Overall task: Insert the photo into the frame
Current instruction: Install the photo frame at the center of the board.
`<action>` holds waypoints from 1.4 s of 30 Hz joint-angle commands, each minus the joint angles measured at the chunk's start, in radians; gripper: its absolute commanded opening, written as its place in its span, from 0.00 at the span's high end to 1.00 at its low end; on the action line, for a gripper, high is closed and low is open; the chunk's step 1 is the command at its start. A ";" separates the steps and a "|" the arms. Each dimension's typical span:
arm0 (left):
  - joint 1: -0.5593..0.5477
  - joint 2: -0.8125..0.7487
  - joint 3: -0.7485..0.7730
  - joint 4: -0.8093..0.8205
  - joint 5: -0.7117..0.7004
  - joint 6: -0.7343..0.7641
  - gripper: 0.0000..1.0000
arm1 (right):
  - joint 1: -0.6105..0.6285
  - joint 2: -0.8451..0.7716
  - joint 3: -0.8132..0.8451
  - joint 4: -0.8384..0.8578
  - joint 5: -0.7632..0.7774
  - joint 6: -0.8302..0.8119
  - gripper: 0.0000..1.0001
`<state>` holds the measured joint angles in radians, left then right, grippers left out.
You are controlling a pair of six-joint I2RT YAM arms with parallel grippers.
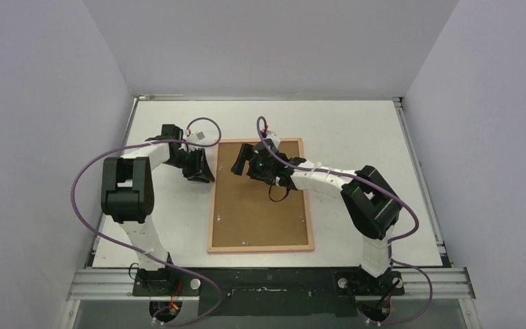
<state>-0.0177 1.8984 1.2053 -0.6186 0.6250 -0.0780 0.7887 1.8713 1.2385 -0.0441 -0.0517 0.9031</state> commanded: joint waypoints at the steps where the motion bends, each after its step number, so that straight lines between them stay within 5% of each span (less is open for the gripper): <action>1: 0.003 0.013 -0.013 0.072 0.019 -0.033 0.72 | 0.001 0.024 0.078 0.136 -0.025 0.067 0.10; 27: 0.013 0.040 -0.017 0.077 0.052 -0.056 0.98 | 0.056 0.162 0.170 0.148 0.010 0.131 0.10; 42: 0.012 0.040 -0.011 0.069 0.054 -0.037 1.00 | 0.058 0.182 0.180 0.149 0.016 0.134 0.10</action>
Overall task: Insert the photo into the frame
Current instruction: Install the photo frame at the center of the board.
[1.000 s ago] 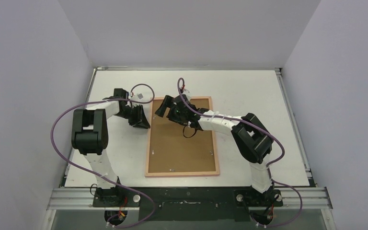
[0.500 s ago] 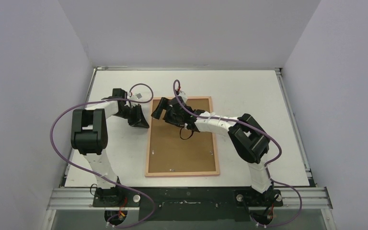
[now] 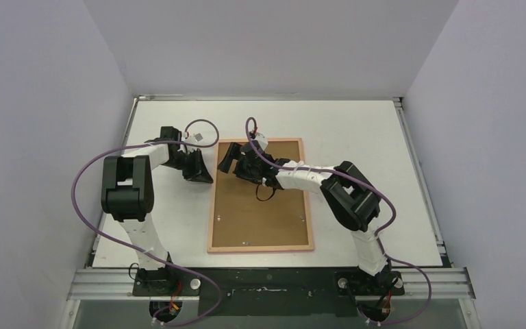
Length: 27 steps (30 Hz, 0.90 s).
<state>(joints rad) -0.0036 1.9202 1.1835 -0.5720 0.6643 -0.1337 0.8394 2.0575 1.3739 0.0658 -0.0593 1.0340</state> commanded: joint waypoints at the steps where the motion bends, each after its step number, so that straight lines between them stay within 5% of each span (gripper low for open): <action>1: -0.001 0.019 0.010 0.020 0.014 0.020 1.00 | 0.007 -0.002 0.041 0.047 0.019 0.006 0.10; 27: -0.002 0.006 -0.006 0.043 0.055 0.004 1.00 | -0.013 0.149 0.154 0.122 -0.030 0.031 0.10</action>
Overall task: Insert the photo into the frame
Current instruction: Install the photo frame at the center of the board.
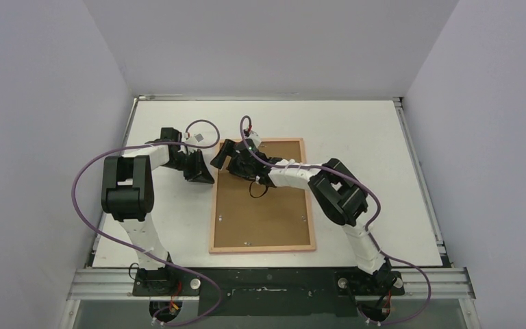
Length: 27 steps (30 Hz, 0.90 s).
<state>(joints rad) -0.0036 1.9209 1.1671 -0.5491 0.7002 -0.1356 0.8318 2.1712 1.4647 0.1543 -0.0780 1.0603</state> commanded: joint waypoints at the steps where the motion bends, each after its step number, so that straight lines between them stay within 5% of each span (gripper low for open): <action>1: -0.002 0.005 0.007 0.026 0.016 0.005 1.00 | -0.005 0.042 0.068 0.035 -0.010 0.008 0.10; 27: -0.002 0.026 -0.004 0.035 0.016 0.010 1.00 | 0.013 0.122 0.166 -0.045 -0.009 0.050 0.10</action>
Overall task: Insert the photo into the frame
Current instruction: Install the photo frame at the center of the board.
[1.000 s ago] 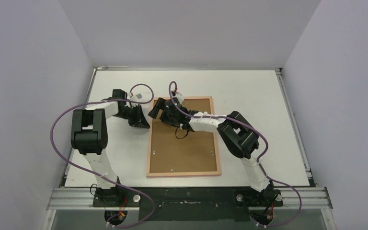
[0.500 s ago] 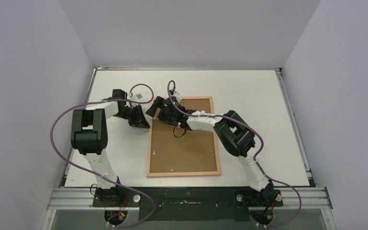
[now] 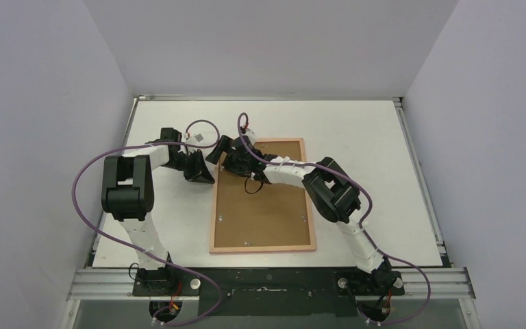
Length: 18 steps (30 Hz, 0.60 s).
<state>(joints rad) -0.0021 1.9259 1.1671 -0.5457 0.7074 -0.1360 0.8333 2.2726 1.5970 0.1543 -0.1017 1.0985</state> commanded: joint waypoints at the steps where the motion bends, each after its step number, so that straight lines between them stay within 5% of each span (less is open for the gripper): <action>1: -0.003 0.021 -0.003 0.032 0.008 0.011 1.00 | 0.012 0.020 0.035 -0.048 0.015 0.016 0.10; 18: -0.004 0.017 -0.010 0.042 0.007 0.004 1.00 | 0.038 0.007 0.007 -0.057 0.053 0.088 0.10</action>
<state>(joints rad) -0.0010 1.9285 1.1671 -0.5434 0.7132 -0.1387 0.8482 2.2726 1.6009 0.1364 -0.0753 1.1603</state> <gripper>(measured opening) 0.007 0.899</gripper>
